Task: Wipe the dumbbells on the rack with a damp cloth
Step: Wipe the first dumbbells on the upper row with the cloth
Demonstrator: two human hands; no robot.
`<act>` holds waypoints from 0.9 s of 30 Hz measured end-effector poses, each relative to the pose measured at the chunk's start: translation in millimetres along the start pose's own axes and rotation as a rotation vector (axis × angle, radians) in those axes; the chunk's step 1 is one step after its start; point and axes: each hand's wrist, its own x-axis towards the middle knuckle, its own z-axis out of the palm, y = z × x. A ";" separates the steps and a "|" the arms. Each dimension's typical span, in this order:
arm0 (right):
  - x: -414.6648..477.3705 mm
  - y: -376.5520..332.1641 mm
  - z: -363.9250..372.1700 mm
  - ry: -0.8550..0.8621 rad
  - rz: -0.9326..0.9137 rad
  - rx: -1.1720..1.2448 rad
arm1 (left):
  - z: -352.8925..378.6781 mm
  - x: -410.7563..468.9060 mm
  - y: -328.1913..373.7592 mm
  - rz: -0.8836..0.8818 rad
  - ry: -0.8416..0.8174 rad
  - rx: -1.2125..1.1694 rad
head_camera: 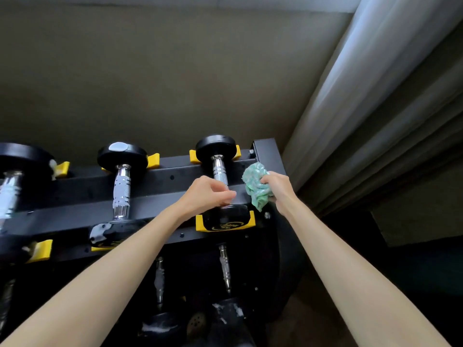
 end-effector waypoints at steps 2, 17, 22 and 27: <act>11.6 -6.1 13.4 -0.048 -0.021 -0.032 | -5.7 7.1 -5.7 -0.133 0.118 -0.311; 27.5 -22.0 60.5 -0.496 -0.751 -1.002 | -4.2 39.2 -47.6 -0.515 0.460 -0.548; 5.9 -12.0 59.0 -0.646 -0.689 -1.090 | -6.0 32.4 -50.4 -0.535 0.533 -0.510; -11.2 -7.0 45.3 -0.704 -0.497 -0.971 | 0.6 21.5 -47.9 -0.555 0.503 -0.492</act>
